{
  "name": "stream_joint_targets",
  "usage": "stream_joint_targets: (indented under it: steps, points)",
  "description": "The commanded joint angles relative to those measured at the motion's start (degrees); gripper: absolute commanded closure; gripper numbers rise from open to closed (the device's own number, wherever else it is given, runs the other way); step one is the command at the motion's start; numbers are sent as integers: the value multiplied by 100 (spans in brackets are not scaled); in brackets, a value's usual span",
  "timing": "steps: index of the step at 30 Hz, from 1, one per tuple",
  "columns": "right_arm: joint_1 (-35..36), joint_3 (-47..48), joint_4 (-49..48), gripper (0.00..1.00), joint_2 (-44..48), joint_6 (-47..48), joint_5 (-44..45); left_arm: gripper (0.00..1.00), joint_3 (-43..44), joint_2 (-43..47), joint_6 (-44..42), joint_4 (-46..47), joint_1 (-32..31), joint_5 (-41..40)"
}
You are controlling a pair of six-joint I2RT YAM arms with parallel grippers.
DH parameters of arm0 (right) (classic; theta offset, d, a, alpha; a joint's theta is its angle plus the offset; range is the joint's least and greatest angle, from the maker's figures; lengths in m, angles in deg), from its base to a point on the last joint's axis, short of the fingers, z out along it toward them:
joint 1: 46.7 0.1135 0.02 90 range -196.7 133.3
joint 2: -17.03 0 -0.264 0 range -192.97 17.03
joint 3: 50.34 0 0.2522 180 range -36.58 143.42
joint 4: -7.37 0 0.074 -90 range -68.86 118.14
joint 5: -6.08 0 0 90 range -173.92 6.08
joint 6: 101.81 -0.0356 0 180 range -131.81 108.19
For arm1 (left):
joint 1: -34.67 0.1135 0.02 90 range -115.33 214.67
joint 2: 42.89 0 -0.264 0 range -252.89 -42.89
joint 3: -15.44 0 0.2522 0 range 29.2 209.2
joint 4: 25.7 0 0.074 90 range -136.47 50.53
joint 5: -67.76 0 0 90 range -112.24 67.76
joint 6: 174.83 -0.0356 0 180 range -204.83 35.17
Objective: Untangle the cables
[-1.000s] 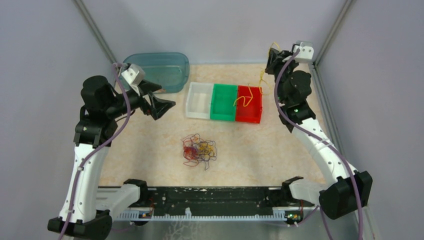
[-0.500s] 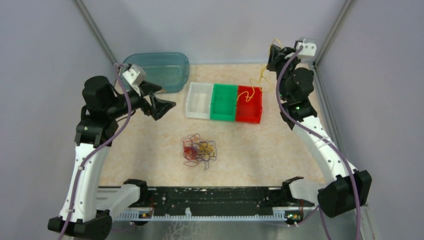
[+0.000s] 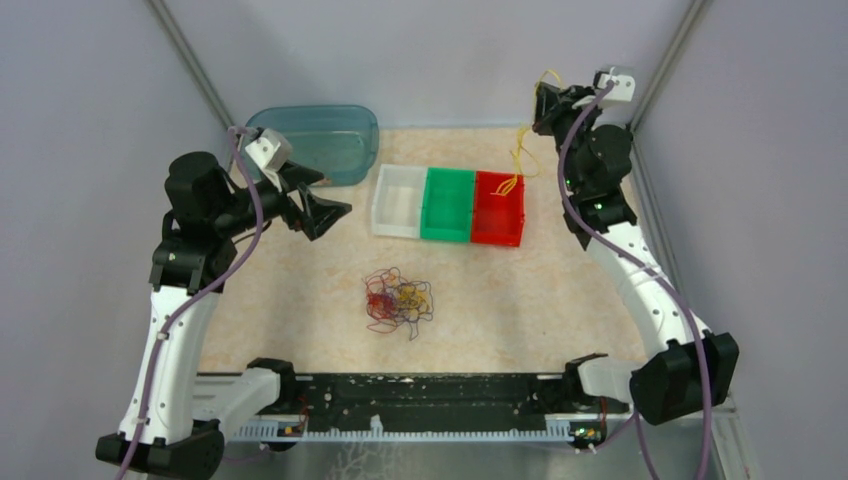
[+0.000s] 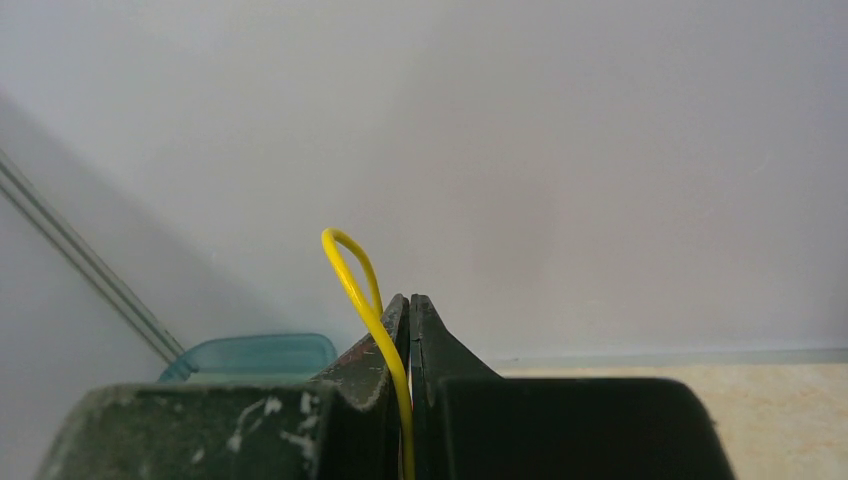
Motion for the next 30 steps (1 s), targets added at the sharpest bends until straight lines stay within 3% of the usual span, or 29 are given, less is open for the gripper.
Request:
stream_joint_targets:
  steps: [1,15,30]
  points:
    - [-17,-97,-138,100,-143,-224,-330,1,2,24,-58,-12,-30,-38]
    - [-21,-705,-105,100,-774,25,51,1,13,98,-136,-99,-30,-78]
    - [560,-436,1086,100,-2042,203,927,1,32,49,-123,-105,-30,-97]
